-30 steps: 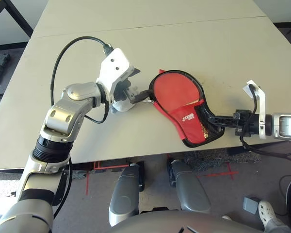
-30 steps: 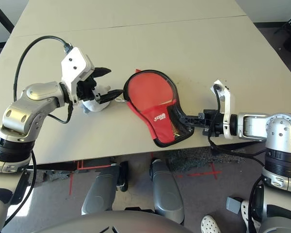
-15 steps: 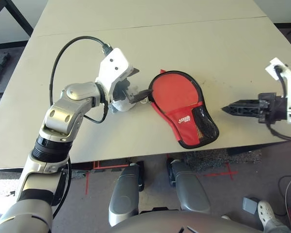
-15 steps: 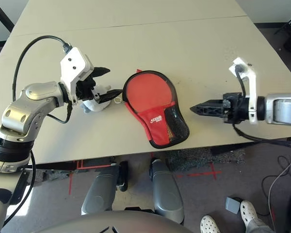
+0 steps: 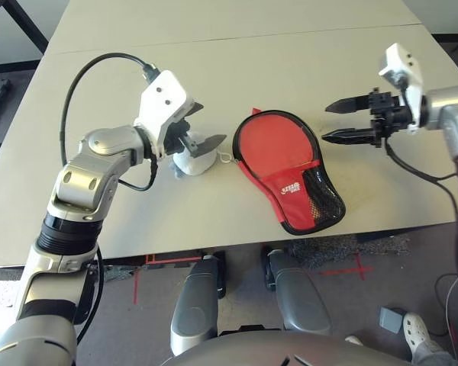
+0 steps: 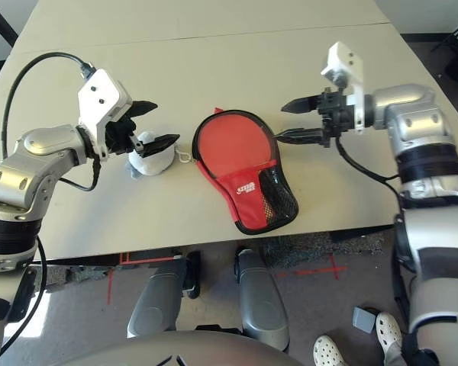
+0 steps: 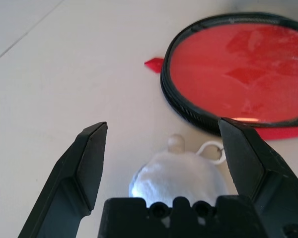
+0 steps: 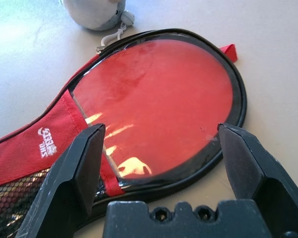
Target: Store the ping-pong paddle in its case and zip it.
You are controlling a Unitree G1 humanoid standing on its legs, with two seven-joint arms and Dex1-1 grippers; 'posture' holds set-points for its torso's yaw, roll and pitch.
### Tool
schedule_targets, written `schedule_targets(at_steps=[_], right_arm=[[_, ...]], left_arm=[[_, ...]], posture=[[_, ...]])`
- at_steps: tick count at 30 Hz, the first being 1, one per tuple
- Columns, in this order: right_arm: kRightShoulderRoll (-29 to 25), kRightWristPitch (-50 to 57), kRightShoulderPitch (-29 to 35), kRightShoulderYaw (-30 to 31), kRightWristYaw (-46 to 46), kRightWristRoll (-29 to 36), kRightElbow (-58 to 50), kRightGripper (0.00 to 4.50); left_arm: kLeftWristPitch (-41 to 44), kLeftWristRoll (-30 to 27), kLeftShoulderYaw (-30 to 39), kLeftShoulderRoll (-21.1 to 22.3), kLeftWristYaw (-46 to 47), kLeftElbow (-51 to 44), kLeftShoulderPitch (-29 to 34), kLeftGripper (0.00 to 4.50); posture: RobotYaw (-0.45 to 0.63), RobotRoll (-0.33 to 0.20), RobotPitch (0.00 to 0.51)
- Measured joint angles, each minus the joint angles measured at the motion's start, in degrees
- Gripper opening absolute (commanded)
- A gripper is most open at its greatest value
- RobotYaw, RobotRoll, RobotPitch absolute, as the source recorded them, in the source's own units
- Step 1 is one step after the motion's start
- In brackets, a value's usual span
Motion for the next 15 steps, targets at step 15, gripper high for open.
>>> schedule_targets(at_steps=[15], right_arm=[[8.2, -13.5, -0.5, 0.7, -1.1, -8.4, 10.8, 4.47]], left_arm=[[7.8, -4.2, 6.3, 6.9, -2.6, -5.3, 6.9, 4.50]], posture=[[0.16, 0.000, 0.256]])
